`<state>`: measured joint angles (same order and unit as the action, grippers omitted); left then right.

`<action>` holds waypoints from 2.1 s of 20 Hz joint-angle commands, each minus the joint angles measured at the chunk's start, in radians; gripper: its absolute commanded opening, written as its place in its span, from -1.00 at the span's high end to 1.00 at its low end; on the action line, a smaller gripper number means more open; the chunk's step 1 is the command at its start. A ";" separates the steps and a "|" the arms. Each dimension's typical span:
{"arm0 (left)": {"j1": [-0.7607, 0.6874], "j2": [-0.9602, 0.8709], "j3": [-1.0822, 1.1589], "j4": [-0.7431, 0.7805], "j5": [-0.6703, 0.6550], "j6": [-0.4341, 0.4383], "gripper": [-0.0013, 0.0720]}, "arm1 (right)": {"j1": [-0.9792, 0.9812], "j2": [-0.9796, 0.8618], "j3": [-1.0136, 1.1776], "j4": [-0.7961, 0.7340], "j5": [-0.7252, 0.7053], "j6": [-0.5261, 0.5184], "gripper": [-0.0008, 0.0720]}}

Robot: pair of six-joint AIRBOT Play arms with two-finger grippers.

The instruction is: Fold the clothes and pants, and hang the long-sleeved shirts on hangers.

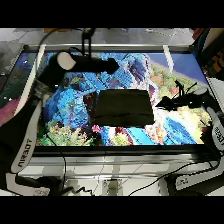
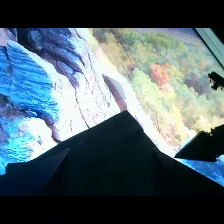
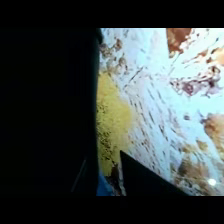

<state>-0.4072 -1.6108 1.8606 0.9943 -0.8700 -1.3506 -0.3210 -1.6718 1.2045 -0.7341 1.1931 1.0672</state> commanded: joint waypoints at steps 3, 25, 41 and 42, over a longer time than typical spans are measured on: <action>0.043 0.032 0.000 0.040 -0.018 0.028 -0.54 | 0.040 -0.012 -0.170 0.262 -0.210 0.047 -0.84; 0.148 0.156 0.001 0.607 -0.352 0.028 0.92 | 0.323 -0.055 0.256 0.340 -0.119 0.135 0.89; 0.448 0.337 0.000 0.707 -0.542 0.068 0.92 | -0.689 0.522 0.359 -0.320 0.123 0.606 0.89; 0.452 0.337 0.000 0.706 -0.542 0.068 0.92 | -0.754 0.542 0.359 -0.407 0.142 0.657 0.89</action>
<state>0.0093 -1.2785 1.8610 1.7008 -1.4078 -1.2854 -0.8917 -1.2098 1.5620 -0.8543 1.2865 1.5818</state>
